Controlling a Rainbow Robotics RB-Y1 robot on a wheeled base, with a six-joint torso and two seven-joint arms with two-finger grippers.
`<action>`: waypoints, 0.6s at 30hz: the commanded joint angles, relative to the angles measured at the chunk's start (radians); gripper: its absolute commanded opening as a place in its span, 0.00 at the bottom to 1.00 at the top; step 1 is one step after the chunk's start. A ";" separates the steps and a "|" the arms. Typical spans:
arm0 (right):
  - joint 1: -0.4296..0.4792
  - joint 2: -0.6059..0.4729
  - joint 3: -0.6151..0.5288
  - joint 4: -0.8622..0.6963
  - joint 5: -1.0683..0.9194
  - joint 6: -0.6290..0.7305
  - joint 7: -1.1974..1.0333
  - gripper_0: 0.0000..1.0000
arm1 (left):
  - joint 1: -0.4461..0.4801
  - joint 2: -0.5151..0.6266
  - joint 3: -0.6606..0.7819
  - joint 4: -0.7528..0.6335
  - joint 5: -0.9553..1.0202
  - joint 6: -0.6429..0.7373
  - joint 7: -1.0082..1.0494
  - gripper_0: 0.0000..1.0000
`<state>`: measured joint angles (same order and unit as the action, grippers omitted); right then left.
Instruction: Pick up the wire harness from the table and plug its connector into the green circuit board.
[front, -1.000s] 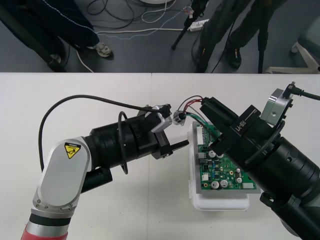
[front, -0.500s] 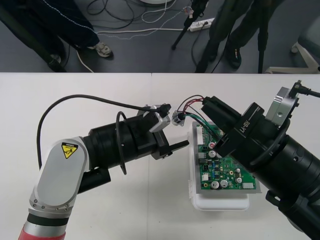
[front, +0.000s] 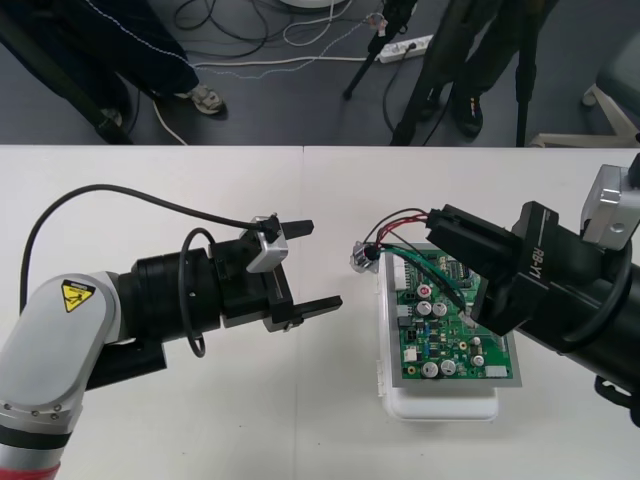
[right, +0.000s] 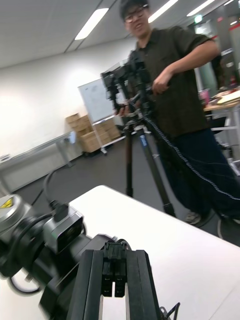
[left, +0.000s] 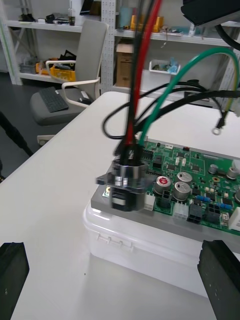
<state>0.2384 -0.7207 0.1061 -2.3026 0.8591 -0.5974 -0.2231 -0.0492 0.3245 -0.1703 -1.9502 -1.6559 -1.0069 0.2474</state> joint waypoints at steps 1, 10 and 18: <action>-0.004 -0.048 -0.112 -0.038 -0.015 -0.093 -0.085 0.00 | -0.050 0.113 -0.008 -0.044 0.091 0.040 0.012 1.00; -0.013 -0.071 -0.246 -0.024 -0.015 -0.289 -0.179 0.00 | -0.101 0.271 -0.038 -0.046 0.272 0.040 0.019 1.00; -0.107 -0.062 -0.263 0.115 -0.032 -0.483 -0.168 0.00 | -0.152 0.419 -0.077 -0.047 0.464 0.039 0.032 1.00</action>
<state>0.1962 -0.7610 -0.1320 -2.2305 0.8546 -1.0323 -0.3699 -0.1450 0.6577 -0.2136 -1.9542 -1.2573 -1.0040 0.2474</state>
